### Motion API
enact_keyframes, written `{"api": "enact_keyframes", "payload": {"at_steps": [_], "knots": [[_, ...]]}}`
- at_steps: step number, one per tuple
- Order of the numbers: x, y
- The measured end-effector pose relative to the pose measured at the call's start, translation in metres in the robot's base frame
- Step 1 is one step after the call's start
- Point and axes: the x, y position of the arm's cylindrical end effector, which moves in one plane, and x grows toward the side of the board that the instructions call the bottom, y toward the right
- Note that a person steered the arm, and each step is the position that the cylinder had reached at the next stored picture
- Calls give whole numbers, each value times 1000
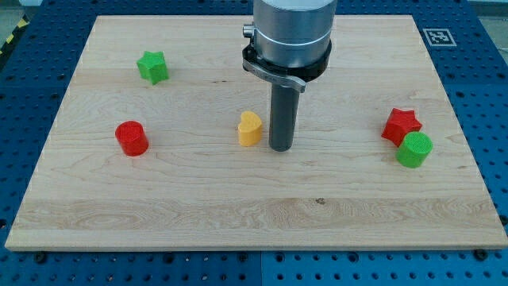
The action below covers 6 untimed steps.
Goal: Point the arm to the bottom of yellow heart
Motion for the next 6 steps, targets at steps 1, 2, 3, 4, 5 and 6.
{"api": "enact_keyframes", "payload": {"at_steps": [1, 2, 3, 4, 5, 6], "knots": [[0, 0], [-2, 6], [-18, 11], [9, -6], [30, -26], [30, -28]]}}
